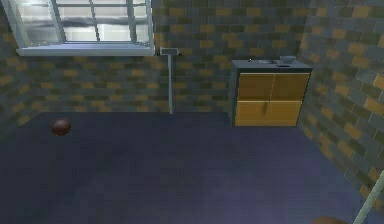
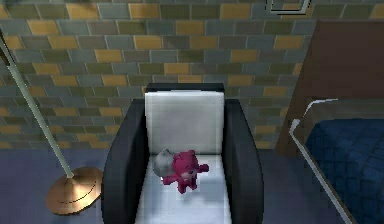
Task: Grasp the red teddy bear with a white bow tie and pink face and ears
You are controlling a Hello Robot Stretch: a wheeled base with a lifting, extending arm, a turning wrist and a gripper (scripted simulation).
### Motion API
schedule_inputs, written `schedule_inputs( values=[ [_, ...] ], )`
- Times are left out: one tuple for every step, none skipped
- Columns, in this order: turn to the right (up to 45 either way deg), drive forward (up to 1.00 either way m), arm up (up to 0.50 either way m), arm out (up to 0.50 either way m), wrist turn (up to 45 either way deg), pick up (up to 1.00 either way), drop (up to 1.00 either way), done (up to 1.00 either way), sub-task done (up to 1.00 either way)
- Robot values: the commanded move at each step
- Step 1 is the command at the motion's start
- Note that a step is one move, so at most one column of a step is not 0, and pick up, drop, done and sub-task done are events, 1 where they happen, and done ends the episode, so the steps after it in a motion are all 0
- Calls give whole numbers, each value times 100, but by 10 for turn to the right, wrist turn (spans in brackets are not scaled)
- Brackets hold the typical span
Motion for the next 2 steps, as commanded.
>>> schedule_inputs(
  values=[
    [0, 0, 50, 0, 0, 0, 0, 0, 0],
    [0, 0, 10, 0, 0, 0, 0, 0, 0]
  ],
)
